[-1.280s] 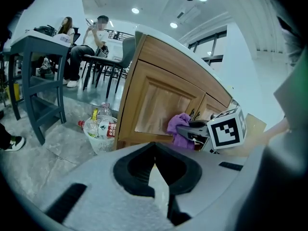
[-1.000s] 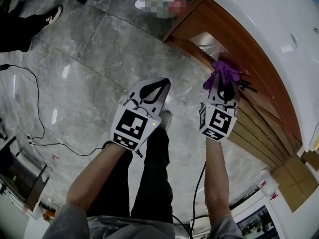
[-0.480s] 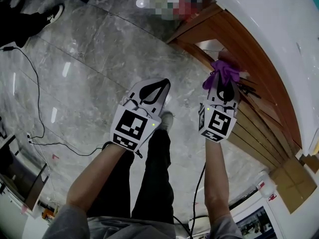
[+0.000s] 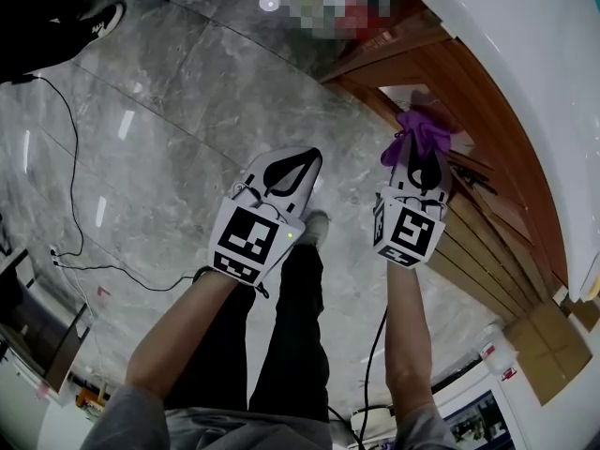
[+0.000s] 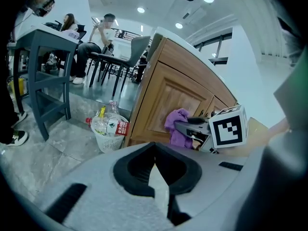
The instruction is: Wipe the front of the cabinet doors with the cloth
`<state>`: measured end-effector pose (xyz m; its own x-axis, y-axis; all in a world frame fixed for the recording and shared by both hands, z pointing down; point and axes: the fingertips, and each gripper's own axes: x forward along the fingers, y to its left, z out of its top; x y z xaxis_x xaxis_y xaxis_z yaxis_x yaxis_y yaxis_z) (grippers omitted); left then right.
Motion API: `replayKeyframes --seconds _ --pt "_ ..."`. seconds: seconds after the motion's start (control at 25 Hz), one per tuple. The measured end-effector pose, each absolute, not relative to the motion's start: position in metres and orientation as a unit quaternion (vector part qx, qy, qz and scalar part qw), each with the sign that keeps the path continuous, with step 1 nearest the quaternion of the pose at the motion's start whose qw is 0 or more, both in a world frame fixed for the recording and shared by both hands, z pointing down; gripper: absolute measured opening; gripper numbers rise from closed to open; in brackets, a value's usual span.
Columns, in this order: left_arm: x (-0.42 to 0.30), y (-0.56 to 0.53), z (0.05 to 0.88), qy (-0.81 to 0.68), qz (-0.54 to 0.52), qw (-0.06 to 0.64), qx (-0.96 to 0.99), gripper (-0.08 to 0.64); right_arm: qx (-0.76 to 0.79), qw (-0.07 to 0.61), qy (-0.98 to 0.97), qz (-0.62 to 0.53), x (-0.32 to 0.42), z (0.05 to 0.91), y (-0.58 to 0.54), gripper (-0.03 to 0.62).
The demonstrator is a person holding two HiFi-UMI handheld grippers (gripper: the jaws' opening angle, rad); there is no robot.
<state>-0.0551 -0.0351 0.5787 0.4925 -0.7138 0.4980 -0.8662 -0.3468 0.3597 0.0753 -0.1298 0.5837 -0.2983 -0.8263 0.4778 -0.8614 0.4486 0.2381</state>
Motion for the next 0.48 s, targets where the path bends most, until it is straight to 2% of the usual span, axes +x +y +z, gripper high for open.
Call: replayKeyframes --seconds 0.48 --pt "-0.063 -0.037 0.584 -0.489 0.127 0.305 0.807 0.009 0.514 0.271 -0.814 0.027 0.056 0.586 -0.133 0.081"
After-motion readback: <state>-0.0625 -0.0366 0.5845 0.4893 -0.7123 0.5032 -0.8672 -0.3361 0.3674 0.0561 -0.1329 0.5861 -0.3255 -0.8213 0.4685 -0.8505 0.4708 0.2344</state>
